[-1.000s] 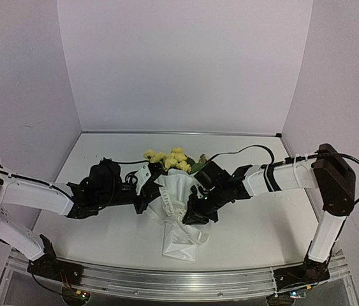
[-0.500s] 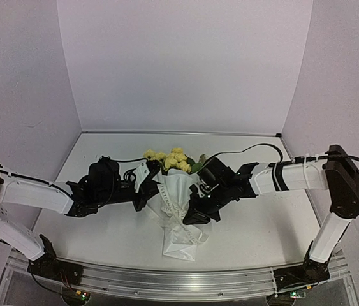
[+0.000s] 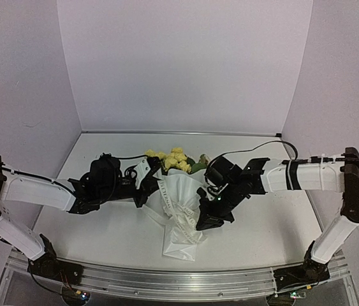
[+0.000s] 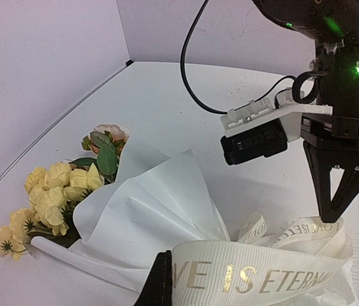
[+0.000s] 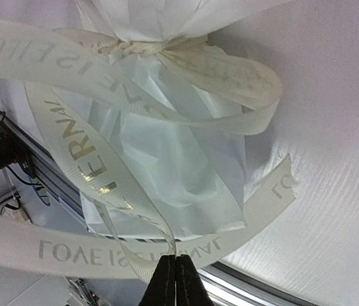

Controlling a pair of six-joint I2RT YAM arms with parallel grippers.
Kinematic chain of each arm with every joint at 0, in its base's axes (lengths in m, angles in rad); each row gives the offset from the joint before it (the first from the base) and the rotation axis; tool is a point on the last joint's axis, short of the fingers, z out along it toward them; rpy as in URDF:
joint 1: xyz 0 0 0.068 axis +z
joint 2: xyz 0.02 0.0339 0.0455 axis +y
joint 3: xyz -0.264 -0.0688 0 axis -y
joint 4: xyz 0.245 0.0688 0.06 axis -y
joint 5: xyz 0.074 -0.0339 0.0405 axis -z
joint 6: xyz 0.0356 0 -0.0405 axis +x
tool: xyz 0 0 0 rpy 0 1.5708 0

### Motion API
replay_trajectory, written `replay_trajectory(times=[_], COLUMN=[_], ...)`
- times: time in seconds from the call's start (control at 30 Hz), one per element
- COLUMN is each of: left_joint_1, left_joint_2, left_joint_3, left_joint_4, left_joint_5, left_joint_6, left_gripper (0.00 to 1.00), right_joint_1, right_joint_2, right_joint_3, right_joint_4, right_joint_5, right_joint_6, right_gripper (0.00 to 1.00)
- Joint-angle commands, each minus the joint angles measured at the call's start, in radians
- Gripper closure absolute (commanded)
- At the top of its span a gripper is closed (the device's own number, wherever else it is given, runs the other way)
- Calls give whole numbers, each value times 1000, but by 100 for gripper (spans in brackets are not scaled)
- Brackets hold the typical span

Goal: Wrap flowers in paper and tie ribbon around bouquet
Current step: Cross the half-tied ribbon over the folded bouquet.

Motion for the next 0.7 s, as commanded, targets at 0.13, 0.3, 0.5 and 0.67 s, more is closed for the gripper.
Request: replay_trajectory(times=[0.13, 0.3, 0.5, 0.67], left_joint_1=[3, 2, -63, -147], left_joint_2=[-53, -69, -57, 2], left_joint_3=[-9, -1, 19, 42], left_joint_4=[-27, -87, -126, -88], left_joint_5=[25, 65, 73, 36], left_joint_6=[-20, -44, -91, -161], left_gripper=[98, 98, 99, 99], right_joint_1=[6, -16, -71, -122], right_joint_2=[-52, -50, -12, 61], right_joint_3=[120, 145, 196, 278], right_joint_4=[-252, -263, -262, -262], right_joint_5=[131, 216, 256, 217], right_joint_6=[-206, -253, -284, -303], right_gripper=[100, 100, 100, 100])
